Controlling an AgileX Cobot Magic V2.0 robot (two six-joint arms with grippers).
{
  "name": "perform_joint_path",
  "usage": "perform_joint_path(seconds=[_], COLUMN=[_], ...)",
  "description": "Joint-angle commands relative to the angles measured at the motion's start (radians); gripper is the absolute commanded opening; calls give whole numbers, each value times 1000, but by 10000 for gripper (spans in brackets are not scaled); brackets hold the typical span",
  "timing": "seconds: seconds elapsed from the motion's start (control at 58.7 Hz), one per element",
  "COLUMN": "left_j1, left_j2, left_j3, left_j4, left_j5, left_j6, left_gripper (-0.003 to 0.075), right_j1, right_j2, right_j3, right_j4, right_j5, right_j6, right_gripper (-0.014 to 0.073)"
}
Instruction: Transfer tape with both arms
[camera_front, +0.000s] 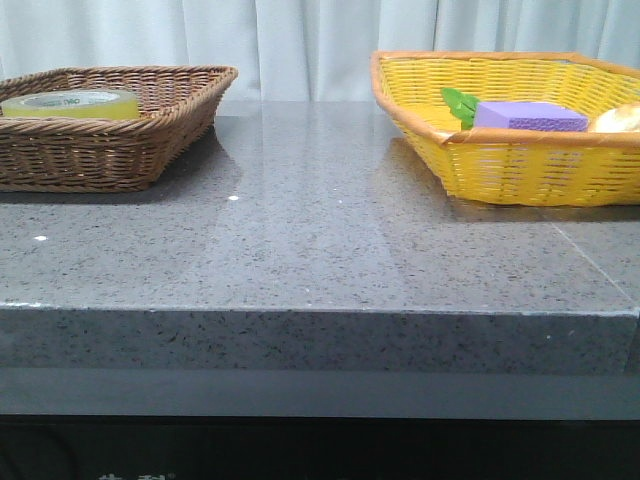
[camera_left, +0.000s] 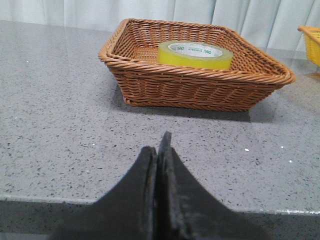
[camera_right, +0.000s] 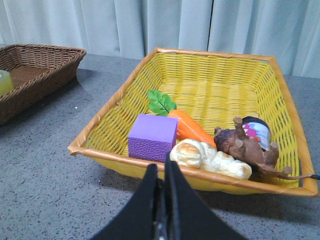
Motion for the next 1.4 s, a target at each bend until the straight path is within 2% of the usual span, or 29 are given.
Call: perform_joint_path(seconds=[0.0,0.29,0.409,0.545,0.699,0.869,1.381], left_j1=[0,0,0,0,0,0,0], left_j2=[-20,-20,-20,-20,-20,-20,-18], left_j3=[39,39,39,39,39,39,39], left_j4=[-12,-12,-12,-12,-12,-12,-12], left_j5=[-86,-86,-86,-86,-86,-86,-86], left_j6=[-13,-13,-13,-13,-13,-13,-13], left_gripper=[-20,-20,-20,-20,-20,-20,-20], right_j1=[-7,-7,-16,-85,-153,-176,-176], right_j2=[7,7,1,-80,-223,-340,-337], right_j3=[-26,-25,12,109,264,386,388], right_j4=[0,0,0,20,54,82,85], right_j5=[-87,-89,-150,-232,-238,-238,-207], right_j6=[-5,-5,-9,-9,-9,-9,-9], right_gripper=[-78,-78,-78,-78,-78,-78,-78])
